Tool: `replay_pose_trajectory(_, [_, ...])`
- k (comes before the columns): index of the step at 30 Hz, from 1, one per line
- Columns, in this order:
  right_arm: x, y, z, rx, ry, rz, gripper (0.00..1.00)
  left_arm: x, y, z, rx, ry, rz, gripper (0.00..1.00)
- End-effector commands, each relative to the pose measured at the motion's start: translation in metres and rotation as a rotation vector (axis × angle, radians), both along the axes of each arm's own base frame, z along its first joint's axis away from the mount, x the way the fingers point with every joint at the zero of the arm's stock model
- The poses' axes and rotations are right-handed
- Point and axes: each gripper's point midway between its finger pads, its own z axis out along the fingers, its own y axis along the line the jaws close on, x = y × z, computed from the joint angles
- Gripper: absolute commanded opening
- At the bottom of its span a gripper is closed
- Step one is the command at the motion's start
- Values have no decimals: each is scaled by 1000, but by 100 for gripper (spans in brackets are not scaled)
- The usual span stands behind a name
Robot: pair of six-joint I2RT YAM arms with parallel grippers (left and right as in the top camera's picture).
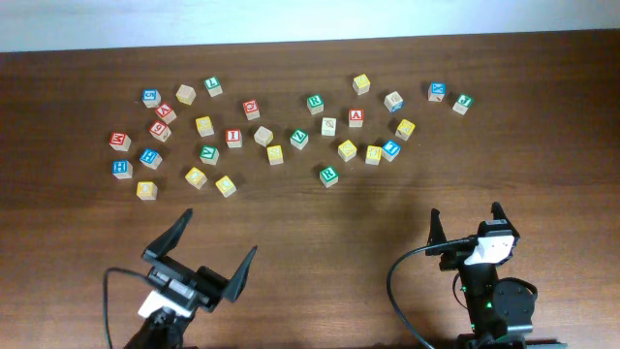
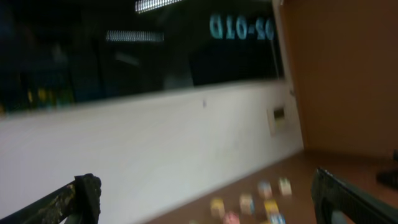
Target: Spell out ICRA
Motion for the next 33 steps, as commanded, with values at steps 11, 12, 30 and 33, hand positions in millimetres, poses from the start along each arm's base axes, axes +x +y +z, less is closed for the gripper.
replay_pose_trajectory(11, [0,-4,-2,-4,4,-18,98,30,-26,119,121,542,-175,99])
replay_pose_trajectory(12, [0,-4,-2,-4,4,-18,98,37,-26,123,120,556,-176,99])
replay_pose_trajectory(30, [0,-4,-2,-4,4,-18,98,145,124,-93,-111,1780,971,99])
replay_pose_trajectory(33, [0,-4,-2,-4,4,-18,98,152,133,-101,-187,1768,1064,99])
